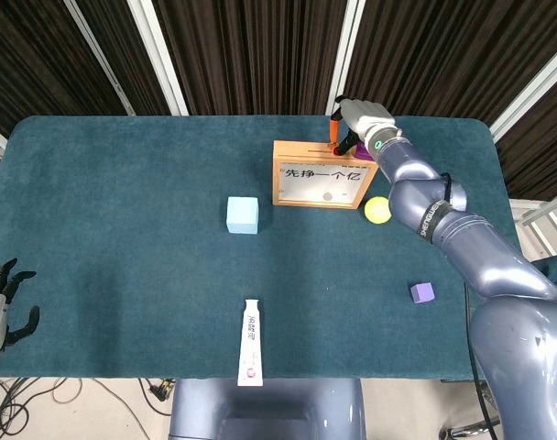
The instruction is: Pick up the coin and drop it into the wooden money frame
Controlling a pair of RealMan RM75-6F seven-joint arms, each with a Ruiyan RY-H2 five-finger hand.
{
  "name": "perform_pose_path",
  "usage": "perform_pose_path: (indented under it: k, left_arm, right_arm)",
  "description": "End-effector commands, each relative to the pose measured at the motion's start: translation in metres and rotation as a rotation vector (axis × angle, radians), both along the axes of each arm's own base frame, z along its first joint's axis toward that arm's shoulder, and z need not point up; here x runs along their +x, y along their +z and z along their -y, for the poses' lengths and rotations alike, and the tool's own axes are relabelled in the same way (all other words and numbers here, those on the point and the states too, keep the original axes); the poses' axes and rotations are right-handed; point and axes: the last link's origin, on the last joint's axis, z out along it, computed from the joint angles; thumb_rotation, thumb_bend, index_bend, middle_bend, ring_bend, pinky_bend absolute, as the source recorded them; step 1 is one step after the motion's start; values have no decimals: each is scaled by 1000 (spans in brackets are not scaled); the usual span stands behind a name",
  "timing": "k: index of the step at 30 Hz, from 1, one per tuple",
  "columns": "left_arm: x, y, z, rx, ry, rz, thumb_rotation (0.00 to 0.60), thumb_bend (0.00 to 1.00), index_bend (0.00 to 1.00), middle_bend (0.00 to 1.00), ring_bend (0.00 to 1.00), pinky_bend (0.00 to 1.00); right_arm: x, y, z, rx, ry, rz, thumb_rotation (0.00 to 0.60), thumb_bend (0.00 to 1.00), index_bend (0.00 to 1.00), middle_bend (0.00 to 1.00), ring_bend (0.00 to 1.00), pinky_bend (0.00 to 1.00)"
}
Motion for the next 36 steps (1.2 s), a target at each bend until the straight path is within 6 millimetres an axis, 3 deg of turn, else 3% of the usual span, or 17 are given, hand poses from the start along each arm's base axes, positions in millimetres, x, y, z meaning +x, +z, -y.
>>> perform_pose_path:
  k: [1,36]
  left_arm:
    - [0,0,0,-1,-2,-3,600,450,233,4,0,167]
    - [0,2,0,13,5,-5,600,450,233,3,0,158]
  right_arm:
    - [0,-2,1,5,0,-8,600,688,735,20,0,0]
    - [-1,-7,2,31,-25,-18,600,687,728,20,0,0]
